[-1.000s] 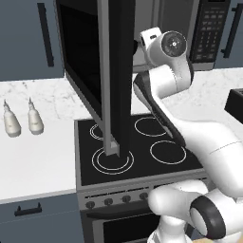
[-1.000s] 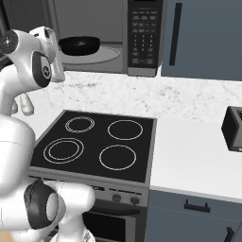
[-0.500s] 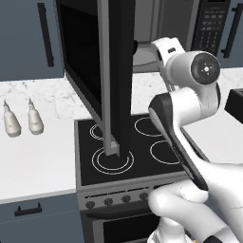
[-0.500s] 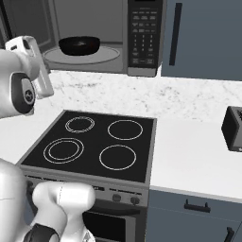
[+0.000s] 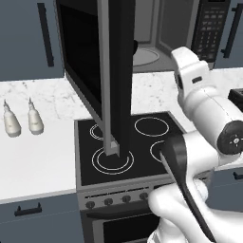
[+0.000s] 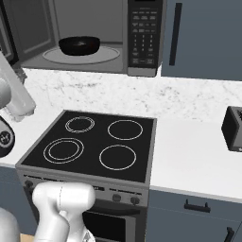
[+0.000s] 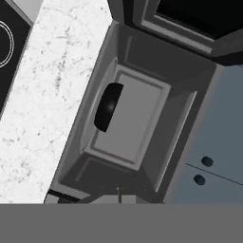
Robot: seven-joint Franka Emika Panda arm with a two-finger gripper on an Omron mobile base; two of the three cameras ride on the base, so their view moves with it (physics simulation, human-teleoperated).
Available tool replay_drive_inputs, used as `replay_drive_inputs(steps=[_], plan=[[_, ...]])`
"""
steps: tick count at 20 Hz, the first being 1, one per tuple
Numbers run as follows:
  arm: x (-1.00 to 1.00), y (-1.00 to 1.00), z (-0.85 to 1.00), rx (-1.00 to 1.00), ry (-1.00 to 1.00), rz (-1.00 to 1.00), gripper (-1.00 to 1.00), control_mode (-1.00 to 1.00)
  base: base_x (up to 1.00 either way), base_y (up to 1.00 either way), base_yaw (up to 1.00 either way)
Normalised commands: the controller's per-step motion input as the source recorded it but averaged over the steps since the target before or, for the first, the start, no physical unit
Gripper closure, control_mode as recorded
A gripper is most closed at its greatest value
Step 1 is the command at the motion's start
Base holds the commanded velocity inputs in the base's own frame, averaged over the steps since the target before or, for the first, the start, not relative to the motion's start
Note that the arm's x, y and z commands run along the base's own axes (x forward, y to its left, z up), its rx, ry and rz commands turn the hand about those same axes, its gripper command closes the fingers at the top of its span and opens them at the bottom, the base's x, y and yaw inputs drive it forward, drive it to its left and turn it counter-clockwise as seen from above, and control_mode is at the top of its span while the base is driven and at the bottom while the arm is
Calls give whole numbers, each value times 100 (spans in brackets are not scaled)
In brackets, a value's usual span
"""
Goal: Open the microwave, place the bowl with waffle inside the microwave, then close the microwave door and turn it on.
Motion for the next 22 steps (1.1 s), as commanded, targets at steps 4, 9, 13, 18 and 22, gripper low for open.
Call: replay_drive_inputs(steps=[4, 9, 13, 18, 22], plan=[[-100, 27, 17, 0, -27, -2, 100, -100, 0, 0, 0], [-100, 42, 7, 0, -2, -9, 100, -100, 0, 0, 0], [-100, 52, 0, 0, 5, -12, 100, -100, 0, 0, 0], [-90, 70, -2, -6, 1, -13, 100, -100, 0, 0, 0], [-12, 99, -19, -15, 6, -14, 100, -100, 0, 0, 0]])
